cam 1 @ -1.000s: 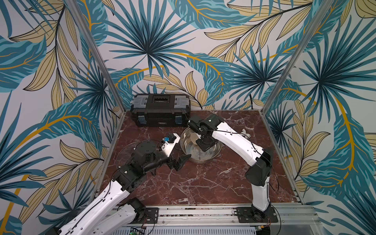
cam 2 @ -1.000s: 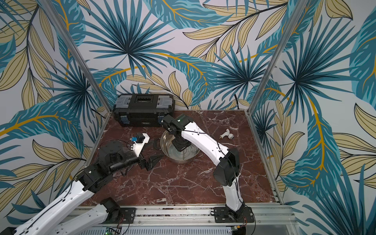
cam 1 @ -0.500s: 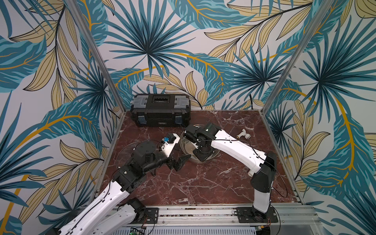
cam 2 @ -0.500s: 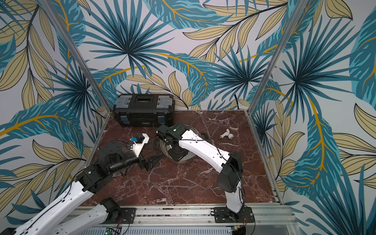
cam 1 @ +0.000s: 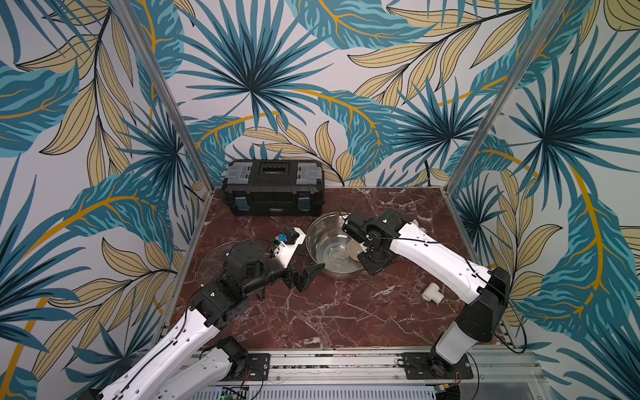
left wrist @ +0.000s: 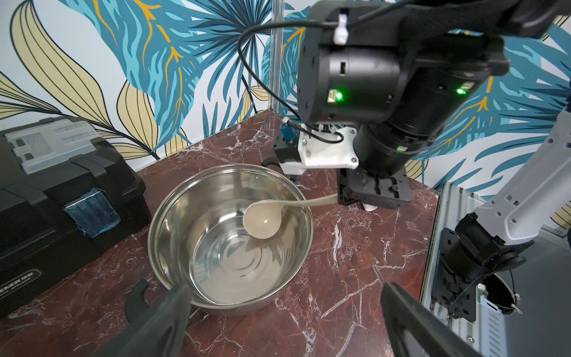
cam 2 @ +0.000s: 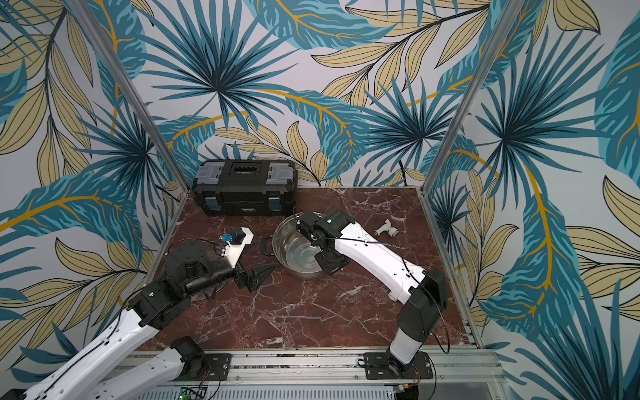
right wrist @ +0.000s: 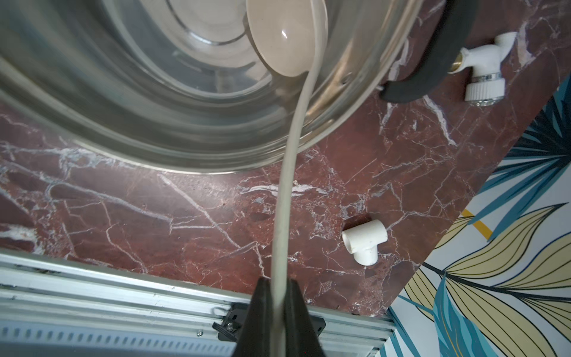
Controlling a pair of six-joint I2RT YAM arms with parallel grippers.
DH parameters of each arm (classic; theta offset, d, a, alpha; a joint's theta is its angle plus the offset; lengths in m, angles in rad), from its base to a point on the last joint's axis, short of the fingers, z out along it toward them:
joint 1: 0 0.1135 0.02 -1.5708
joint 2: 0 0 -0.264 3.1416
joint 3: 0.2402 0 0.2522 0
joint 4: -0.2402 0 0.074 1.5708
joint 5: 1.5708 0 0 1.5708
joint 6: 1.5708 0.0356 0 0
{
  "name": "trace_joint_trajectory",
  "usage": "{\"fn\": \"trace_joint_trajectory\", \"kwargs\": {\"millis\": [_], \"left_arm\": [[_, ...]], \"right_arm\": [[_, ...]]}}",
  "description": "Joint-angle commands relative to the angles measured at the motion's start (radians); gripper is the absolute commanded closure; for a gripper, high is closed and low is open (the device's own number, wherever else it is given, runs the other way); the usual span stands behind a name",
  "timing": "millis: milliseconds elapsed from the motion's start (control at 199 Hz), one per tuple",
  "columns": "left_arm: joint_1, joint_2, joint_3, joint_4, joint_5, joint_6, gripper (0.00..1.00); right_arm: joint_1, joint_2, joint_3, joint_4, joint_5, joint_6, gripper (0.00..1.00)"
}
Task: Stir the soup with a spoon
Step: Stir the soup in the pan with a stick.
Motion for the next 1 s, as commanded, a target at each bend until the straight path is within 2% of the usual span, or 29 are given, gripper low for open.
{"fn": "trace_joint_trajectory", "kwargs": {"millis": [0, 176, 361, 492, 688, 999], "left_arm": [[-0.005, -0.008, -0.006, -0.003, 0.013, 0.003, 0.00], [-0.005, -0.008, -0.004, -0.010, 0.014, 0.002, 0.00], [-0.006, -0.003, -0.006, -0.004, 0.015, 0.003, 0.00], [-0.005, -0.002, -0.008, -0.002, 0.017, 0.008, 0.00], [-0.006, 0.003, -0.007, 0.001, 0.029, 0.014, 0.00], [-0.006, 0.006, -0.006, -0.002, 0.058, 0.055, 0.00]], "right_arm": [[-0.026, 0.065, 0.070, 0.007, 0.049, -0.038, 1.00], [-0.044, 0.178, 0.219, -0.012, 0.065, -0.055, 1.00], [-0.035, 0.280, 0.385, -0.029, -0.011, -0.055, 1.00], [-0.003, 0.301, 0.427, -0.016, -0.073, -0.056, 1.00], [0.047, 0.281, 0.413, -0.030, -0.114, -0.046, 1.00], [0.056, 0.105, 0.191, -0.026, -0.134, 0.004, 1.00]]}}
